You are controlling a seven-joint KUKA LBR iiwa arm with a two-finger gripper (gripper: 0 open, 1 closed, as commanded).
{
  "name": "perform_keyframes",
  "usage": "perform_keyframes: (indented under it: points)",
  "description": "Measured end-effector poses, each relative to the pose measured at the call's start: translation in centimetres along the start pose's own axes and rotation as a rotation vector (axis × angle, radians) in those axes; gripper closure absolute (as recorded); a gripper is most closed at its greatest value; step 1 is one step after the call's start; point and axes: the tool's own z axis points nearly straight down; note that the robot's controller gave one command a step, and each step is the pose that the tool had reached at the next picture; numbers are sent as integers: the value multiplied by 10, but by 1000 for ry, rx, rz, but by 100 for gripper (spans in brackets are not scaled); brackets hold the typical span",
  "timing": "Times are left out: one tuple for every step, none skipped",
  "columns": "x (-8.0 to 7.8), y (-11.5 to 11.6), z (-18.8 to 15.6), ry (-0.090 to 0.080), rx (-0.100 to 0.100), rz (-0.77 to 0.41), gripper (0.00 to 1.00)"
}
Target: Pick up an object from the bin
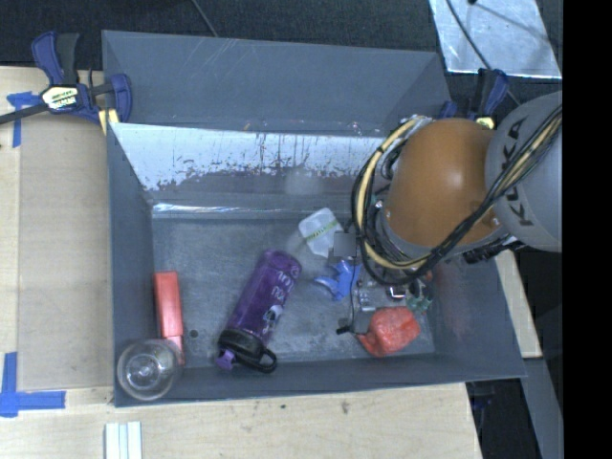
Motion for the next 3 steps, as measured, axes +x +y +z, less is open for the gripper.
perform_keyframes:
  points:
    - [-1, 0, -4, -8, 0, 0, 0]
    - [-64, -39, 54, -19, 0, -5, 0]
    - [-42, -25, 79, -8, 0, -9, 100]
